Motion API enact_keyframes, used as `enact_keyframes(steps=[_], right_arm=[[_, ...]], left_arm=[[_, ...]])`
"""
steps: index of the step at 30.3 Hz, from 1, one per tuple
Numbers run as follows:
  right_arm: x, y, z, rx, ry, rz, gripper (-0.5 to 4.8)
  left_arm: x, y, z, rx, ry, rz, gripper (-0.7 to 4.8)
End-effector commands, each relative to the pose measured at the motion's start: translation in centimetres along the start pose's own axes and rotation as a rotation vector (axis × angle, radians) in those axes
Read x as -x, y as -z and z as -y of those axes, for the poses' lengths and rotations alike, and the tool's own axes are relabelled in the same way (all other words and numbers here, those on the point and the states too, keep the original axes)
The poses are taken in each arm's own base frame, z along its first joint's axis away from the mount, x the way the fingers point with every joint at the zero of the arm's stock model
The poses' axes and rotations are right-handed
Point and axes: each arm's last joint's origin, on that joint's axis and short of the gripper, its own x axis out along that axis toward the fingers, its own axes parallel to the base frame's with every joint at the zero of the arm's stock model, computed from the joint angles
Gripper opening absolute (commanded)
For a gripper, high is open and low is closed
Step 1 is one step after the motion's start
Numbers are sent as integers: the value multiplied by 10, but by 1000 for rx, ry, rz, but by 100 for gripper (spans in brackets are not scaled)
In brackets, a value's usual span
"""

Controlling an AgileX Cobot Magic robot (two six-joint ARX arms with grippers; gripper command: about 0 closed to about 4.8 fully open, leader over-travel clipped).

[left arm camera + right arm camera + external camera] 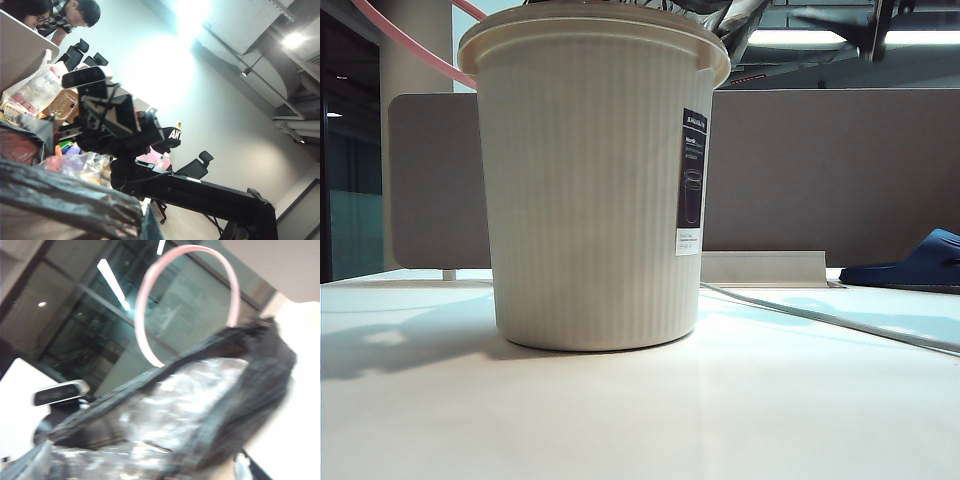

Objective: Open the ring lid of the trash can, pull out the black garbage bag inside, and place it on the table.

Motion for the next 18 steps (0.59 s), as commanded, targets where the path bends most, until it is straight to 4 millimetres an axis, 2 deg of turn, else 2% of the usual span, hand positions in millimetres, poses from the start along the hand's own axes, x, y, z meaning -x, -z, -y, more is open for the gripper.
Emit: enact_keyframes(steps=[1,9,15,17,18], right_arm=[[-5,3,8,-6,36,-12,479],[-39,17,7,-12,3,-54,479],[-46,24,16,-49,56,-53,479],[-46,25,18,-59,66,-58,419],[-46,25,18,-58,65,-58,329]], left_arm=[[0,-2,3,-19,19,4,-6],[0,-2,3,-23,16,2,-6],[0,-1,3,-22,24,-11,-6],[0,-1,3,-22,24,-11,-6],[0,-1,3,-22,24,-11,-6]])
